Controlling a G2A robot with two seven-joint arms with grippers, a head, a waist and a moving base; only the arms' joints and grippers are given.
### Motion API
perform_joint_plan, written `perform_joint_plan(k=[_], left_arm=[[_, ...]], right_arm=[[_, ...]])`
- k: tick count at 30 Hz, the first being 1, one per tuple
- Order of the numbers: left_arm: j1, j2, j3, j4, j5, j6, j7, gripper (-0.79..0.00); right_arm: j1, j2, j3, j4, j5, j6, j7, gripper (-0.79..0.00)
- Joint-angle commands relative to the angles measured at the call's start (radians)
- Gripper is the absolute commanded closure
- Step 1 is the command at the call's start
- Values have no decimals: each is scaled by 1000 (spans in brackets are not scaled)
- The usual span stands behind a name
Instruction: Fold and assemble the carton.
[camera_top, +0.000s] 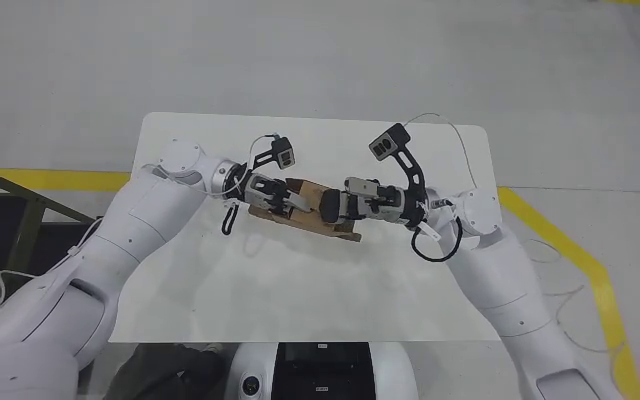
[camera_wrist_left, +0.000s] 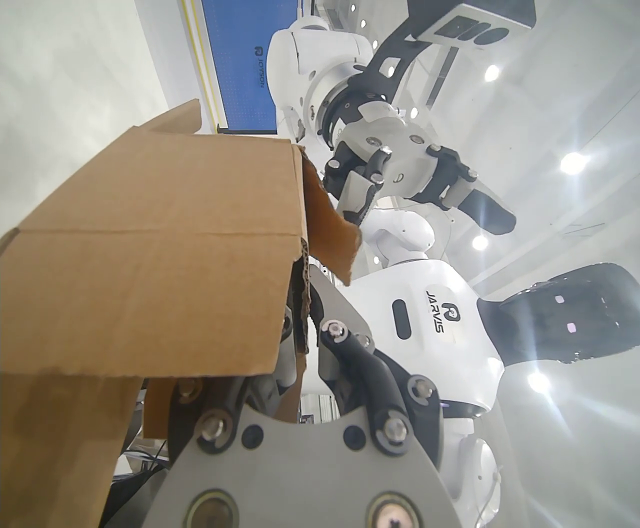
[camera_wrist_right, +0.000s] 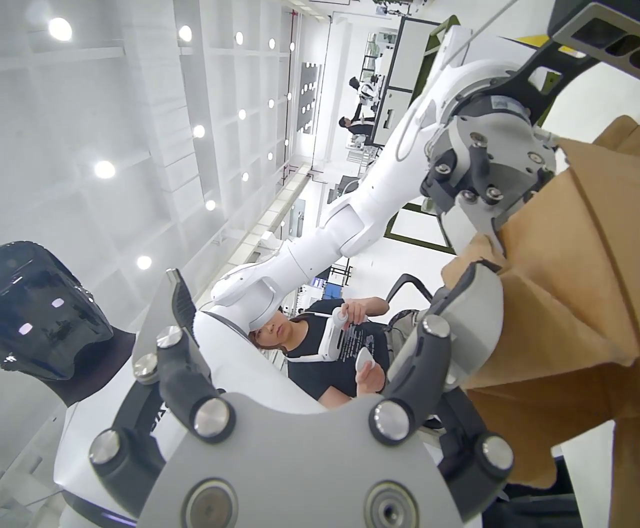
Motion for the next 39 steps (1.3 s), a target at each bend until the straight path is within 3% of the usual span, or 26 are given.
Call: perform_joint_plan(k=[1,12,26,39], left_arm=[[0,1,-3,6,-6,-1,0,0],[17,23,-19,-7,-65,-6,0,0],[23,52,-9,-39,-135,18,0,0],[8,59,29,-52,-143,11,0,0]], right_arm=[[-17,6,28,-21,4,-6,4,-785],[-114,32,162,-17,17,-27,-9,-785],[-126,31,138,-18,39,-23,8,-785],[-120,23,78,-17,41,-20,22,-785]])
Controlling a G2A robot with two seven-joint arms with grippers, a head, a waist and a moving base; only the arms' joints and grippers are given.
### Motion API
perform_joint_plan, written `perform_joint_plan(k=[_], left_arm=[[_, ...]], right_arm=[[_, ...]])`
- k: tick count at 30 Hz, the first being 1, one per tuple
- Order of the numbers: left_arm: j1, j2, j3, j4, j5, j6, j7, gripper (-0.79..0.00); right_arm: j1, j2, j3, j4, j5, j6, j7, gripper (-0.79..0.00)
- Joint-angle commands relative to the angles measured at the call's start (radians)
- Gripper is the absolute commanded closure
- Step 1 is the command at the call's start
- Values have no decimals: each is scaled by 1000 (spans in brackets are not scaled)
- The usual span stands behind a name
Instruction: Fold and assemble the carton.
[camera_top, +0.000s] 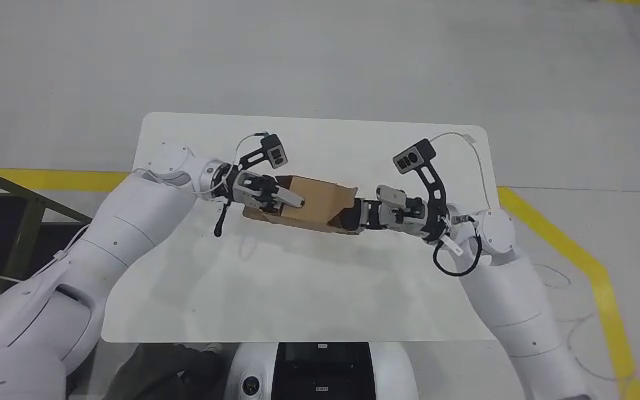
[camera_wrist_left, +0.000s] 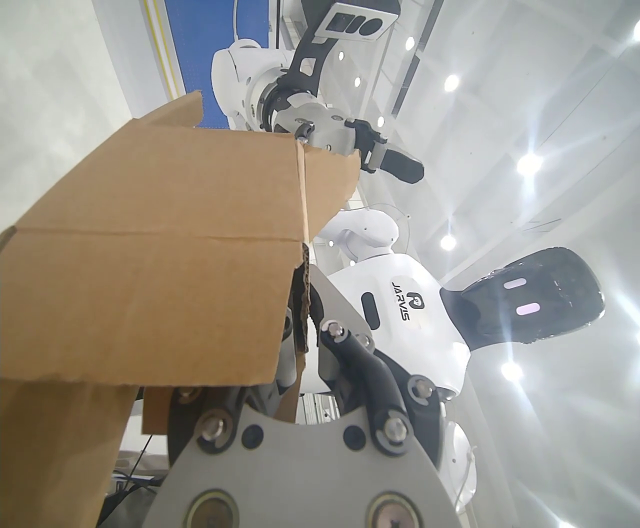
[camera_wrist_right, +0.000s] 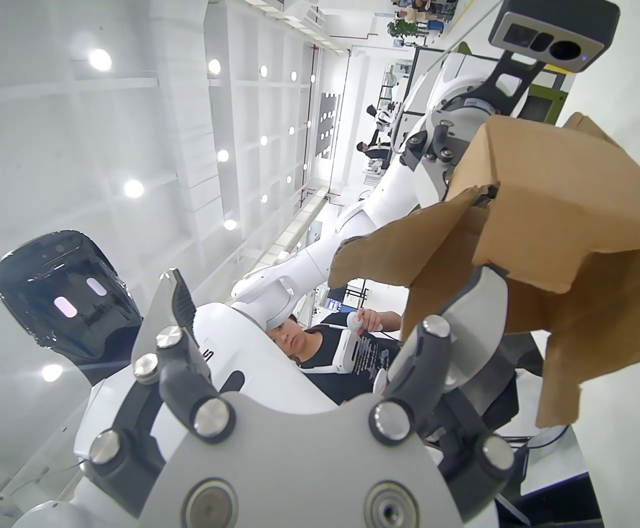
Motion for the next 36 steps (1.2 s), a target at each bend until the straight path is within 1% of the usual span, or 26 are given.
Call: perform_joint_plan(k=[1,5,11,21,28,36], left_arm=[[-2,0,5,-1,-4,-1,0,0],[-6,2,11,8,-8,-7,0,0],[-12,-1,14,27,-19,-20,0,0],[-18,-5,28,24,-22,-20,0,0],[-17,1,35,10,-21,-14,0,0],[-13,9,49,-7,-11,-13,0,0]], right_arm=[[4,-1,-4,6,-2,-4,-4,-785],[7,-1,-1,9,-9,-17,-15,-785],[-13,2,-1,-16,-13,-9,-4,-785],[2,-6,-47,2,-17,-7,-5,-785],[24,-4,-24,44,-53,-30,-47,-785],[25,0,9,37,-55,-42,-56,-785]])
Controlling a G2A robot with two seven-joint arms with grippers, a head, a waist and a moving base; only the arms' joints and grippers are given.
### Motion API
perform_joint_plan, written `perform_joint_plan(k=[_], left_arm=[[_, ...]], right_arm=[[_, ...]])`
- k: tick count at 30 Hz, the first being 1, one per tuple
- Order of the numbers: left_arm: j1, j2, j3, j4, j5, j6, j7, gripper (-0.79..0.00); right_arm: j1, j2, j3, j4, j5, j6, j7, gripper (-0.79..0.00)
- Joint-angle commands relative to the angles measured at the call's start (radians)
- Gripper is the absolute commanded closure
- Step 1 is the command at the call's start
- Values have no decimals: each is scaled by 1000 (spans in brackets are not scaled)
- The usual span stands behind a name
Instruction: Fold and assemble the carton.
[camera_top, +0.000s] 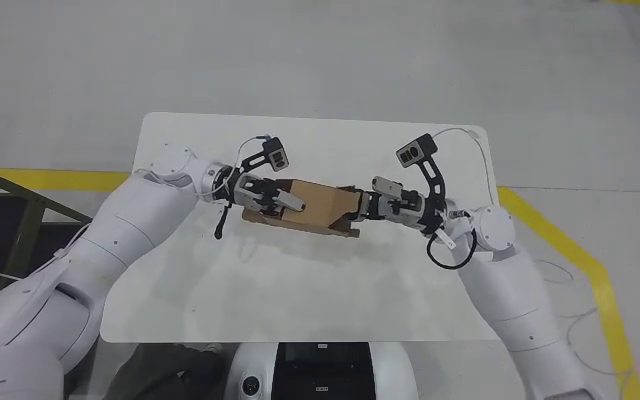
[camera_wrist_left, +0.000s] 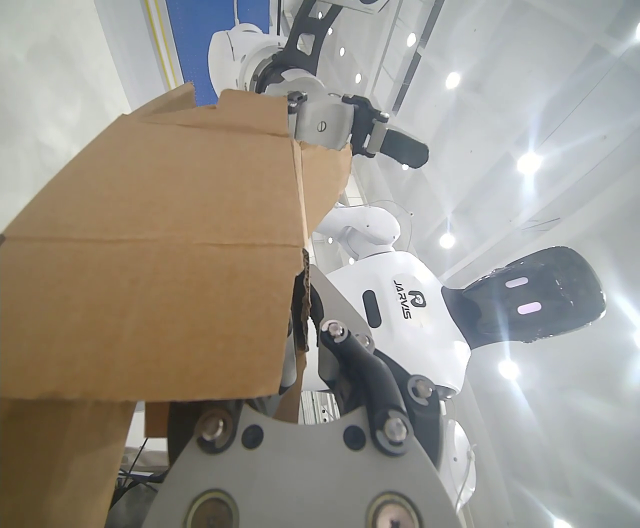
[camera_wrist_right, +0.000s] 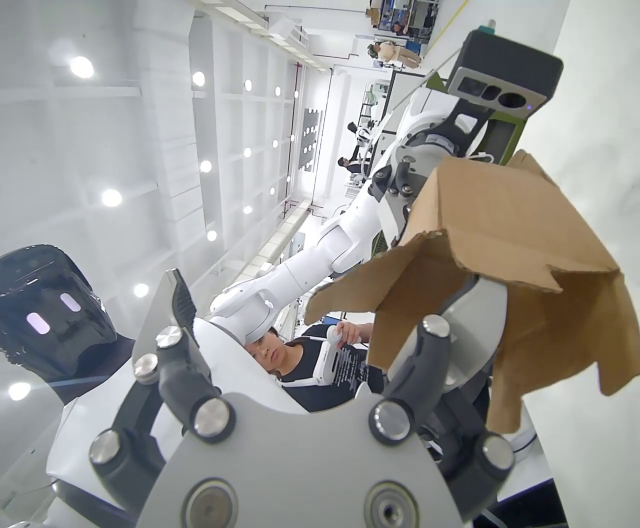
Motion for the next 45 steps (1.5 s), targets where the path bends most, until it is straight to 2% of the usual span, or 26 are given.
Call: perform_joint_plan(k=[1,20,31,37,45], left_arm=[[1,1,6,-7,6,1,0,0],[-11,24,59,-75,-6,5,0,0],[-18,28,43,-15,-61,-38,0,0],[-20,17,27,32,-45,-63,0,0],[-12,-3,-9,57,-36,-63,0,0]], right_arm=[[0,1,6,0,1,1,0,-785],[54,-9,-33,60,21,2,27,-785],[-2,1,12,1,32,-15,25,-785],[-24,-5,-27,-25,93,14,68,-785],[-26,-14,-93,-30,88,32,86,-785]])
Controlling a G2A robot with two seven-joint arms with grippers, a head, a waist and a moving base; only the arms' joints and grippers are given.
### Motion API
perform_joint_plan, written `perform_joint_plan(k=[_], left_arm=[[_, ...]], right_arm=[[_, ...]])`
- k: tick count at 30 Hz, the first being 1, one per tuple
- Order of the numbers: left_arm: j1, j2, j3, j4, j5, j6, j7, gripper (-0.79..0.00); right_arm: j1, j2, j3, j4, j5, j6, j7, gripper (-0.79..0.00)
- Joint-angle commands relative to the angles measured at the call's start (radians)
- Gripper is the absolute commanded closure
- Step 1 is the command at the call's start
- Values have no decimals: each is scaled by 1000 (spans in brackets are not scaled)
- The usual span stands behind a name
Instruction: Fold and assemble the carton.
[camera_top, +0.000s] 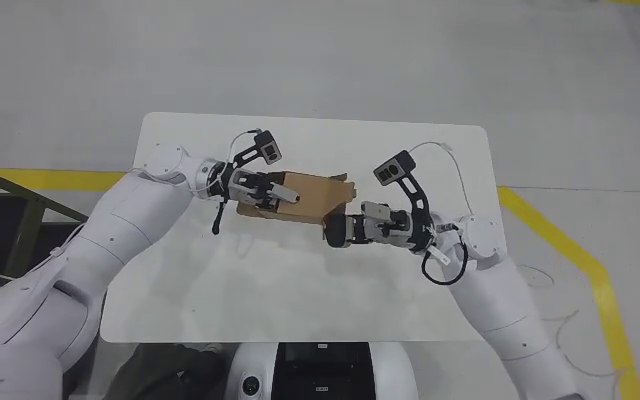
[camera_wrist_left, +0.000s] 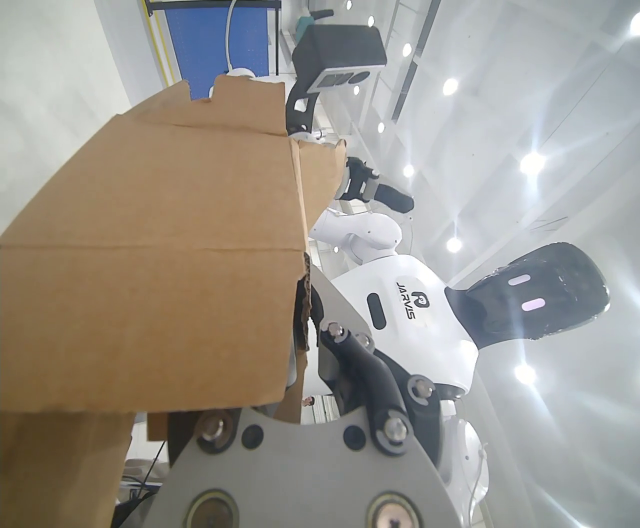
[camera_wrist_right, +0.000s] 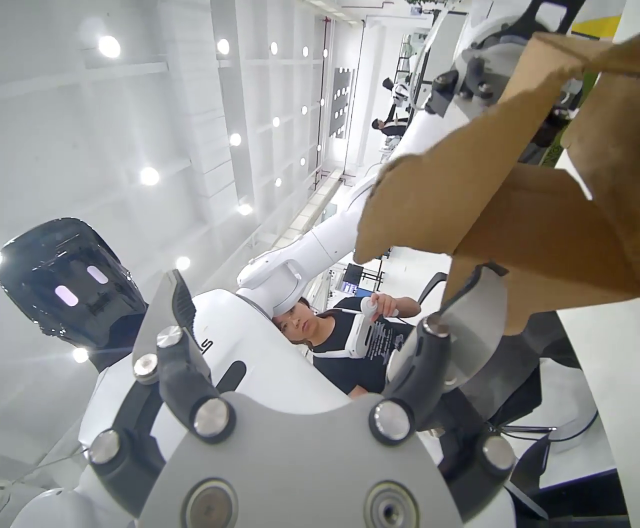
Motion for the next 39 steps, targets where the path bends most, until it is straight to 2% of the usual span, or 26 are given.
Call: perform_joint_plan(k=[1,10,15,20,24,31,39], left_arm=[[3,-4,-9,2,-1,0,0,0],[19,-16,-36,5,12,1,0,0],[25,-14,-53,15,-28,31,0,0],[30,1,-83,13,-72,53,0,0],[39,15,-102,-22,-111,75,0,0],[49,37,-111,-87,-155,132,0,0],[52,54,-88,-135,-170,145,0,0]], right_arm=[[-1,-2,-11,3,1,-1,-1,-785],[14,-13,-51,30,11,-15,1,-785],[-1,-3,-2,18,-2,-23,5,-785],[-48,22,99,-8,-84,10,-37,-785],[-60,33,133,8,-163,64,-80,-785],[-27,31,80,53,-281,103,-132,-785],[8,25,49,106,-285,98,-138,-785]])
